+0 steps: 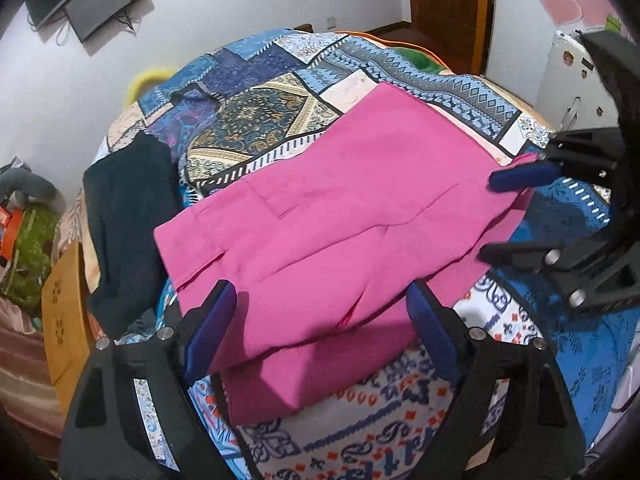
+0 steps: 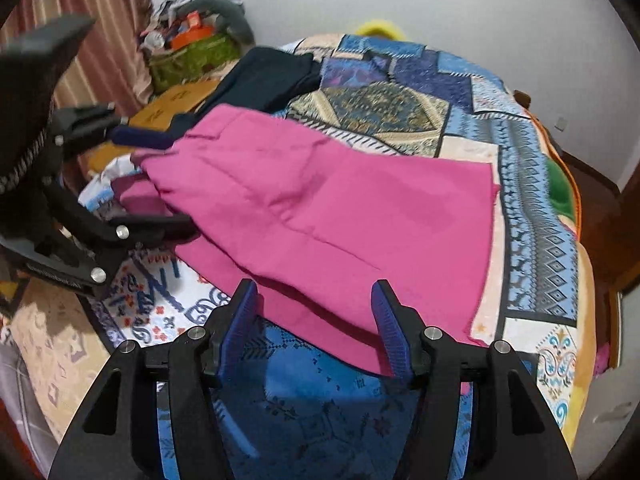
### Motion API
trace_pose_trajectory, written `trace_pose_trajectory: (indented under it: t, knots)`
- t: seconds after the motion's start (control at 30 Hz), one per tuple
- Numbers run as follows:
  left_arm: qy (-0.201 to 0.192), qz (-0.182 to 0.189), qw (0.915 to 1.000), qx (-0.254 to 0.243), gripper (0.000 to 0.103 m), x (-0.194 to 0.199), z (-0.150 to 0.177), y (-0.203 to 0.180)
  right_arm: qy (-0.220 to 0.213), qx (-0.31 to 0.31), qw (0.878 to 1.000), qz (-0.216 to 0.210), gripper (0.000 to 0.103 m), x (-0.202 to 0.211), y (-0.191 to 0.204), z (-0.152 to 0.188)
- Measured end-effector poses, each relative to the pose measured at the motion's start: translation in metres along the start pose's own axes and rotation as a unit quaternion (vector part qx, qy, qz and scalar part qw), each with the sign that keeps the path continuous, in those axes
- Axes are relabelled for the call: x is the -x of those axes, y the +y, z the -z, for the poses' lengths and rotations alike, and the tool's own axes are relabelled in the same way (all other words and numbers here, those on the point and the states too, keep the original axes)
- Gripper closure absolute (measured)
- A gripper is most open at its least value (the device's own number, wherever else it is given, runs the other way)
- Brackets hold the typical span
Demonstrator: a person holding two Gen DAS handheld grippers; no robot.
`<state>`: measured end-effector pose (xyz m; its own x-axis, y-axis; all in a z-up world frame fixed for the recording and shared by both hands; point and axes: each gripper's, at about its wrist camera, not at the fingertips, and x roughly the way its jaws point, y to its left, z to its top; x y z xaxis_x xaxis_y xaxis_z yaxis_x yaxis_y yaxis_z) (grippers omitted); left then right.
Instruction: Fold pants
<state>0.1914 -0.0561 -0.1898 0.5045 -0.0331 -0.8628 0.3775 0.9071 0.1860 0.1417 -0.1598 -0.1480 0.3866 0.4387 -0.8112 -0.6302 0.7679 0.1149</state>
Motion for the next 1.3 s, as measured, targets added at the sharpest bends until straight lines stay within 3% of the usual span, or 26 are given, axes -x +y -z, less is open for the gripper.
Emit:
trace_pose_trajectory:
  t: [0.17,0.23,0.3,0.4,0.5,0.63,0.73,1.03,1.3]
  knots:
    - [0.006,0.02,0.9998,0.003,0.016,-0.004,-0.003,-0.001,-0.003,0.007,1.0,-0.004,0.051,-0.008,-0.003,-0.005]
    - [0.005,0.022,0.9997,0.002,0.016,-0.004,-0.003,-0.003,-0.004,0.012,1.0,-0.007,0.063,-0.011,-0.002,-0.008]
    - [0.006,0.024,0.9997,0.0,0.016,-0.004,-0.003,-0.005,-0.006,0.014,1.0,-0.012,0.082,-0.014,-0.001,-0.01]
    - [0.004,0.022,0.9997,-0.005,0.017,-0.004,-0.004,-0.008,-0.015,0.011,1.0,-0.02,0.095,-0.014,0.0,-0.013]
    - [0.002,0.025,0.9997,-0.005,0.032,-0.003,-0.005,-0.009,-0.036,0.003,0.999,-0.023,0.097,-0.007,-0.001,-0.015]
    - [-0.004,0.008,0.9999,-0.014,0.082,-0.001,-0.007,-0.013,-0.054,0.004,0.998,-0.018,0.098,0.003,0.0,-0.016]
    - [-0.016,0.015,0.9997,-0.015,0.094,0.007,-0.008,-0.015,-0.06,0.007,0.998,-0.018,0.098,0.009,0.003,-0.015]
    - [-0.031,0.047,0.9984,-0.009,0.096,0.025,-0.008,-0.019,-0.072,0.012,0.997,-0.012,0.099,0.026,0.007,-0.006]
    - [-0.014,0.067,0.9977,0.006,0.094,0.016,0.009,-0.025,-0.043,-0.009,0.999,-0.028,0.099,0.014,0.009,0.011]
